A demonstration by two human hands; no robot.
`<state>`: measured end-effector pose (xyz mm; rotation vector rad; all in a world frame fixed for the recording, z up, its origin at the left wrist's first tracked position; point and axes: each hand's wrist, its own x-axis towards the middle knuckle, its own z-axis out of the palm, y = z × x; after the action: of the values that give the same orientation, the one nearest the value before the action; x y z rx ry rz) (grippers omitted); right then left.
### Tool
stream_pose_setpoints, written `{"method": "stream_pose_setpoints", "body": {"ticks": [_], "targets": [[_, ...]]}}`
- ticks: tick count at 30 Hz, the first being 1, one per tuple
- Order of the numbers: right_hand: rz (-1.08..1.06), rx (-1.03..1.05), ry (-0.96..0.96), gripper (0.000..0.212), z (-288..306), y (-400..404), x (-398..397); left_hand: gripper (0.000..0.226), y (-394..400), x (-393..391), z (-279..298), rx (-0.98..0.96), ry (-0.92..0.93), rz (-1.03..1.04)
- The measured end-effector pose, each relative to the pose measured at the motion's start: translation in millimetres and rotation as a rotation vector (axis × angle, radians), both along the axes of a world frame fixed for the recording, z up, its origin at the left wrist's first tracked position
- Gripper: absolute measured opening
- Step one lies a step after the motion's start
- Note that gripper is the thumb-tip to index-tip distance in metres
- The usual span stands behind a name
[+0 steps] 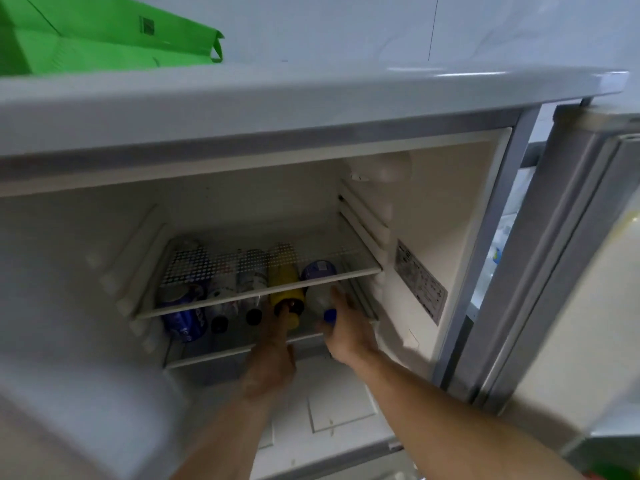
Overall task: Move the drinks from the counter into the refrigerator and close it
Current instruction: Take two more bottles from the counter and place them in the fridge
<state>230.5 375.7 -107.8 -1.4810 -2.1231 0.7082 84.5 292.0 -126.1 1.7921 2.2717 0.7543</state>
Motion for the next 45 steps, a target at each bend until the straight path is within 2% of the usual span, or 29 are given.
{"method": "stream_pose_setpoints", "body": {"ticks": [3,6,13,16,21,26,31,36,42,44,45], "targets": [[-0.084,0.064,0.104,0.056,-6.5,-28.8,5.9,0.073,-32.2,6.4,-12.7,0.079,0.021,0.063],[-0.134,0.011,0.241,0.045,-16.3,-60.7,15.0,0.059,-68.7,13.1,-23.3,0.133,-0.092,0.090],[-0.194,-0.074,0.265,0.020,-61.8,-137.2,44.3,0.028,-148.8,29.6,-80.5,0.155,-0.231,0.145],[-0.242,-0.110,0.259,0.017,-83.5,-169.9,62.3,0.027,-179.7,36.9,-100.3,0.080,-0.267,0.175],[-0.338,-0.234,0.253,0.011,-110.9,-218.6,99.2,0.048,-219.4,41.9,-122.7,-0.214,-0.271,0.153],[-0.461,-0.332,0.247,0.015,-134.1,-268.0,157.8,0.058,-252.9,61.3,-153.8,-0.402,-0.276,0.122],[-0.702,-0.401,0.259,0.024,-156.1,-333.7,245.2,0.062,-286.8,105.2,-172.1,-0.523,-0.244,0.072],[-0.949,-0.418,0.275,0.024,-180.7,-419.9,337.4,0.061,-339.3,155.9,-195.8,-0.510,-0.224,0.012],[-1.186,-0.557,0.328,0.029,-208.0,-534.9,410.5,0.048,-400.7,189.7,-213.2,-0.614,-0.312,-0.121],[-1.272,-0.599,0.361,0.031,-214.0,-567.4,424.9,0.043,-419.9,200.3,-220.3,-0.555,-0.373,-0.055],[-1.319,-0.617,0.376,0.031,-216.6,-582.3,430.5,0.048,-429.7,206.7,-222.6,-0.543,-0.401,-0.041]]}}
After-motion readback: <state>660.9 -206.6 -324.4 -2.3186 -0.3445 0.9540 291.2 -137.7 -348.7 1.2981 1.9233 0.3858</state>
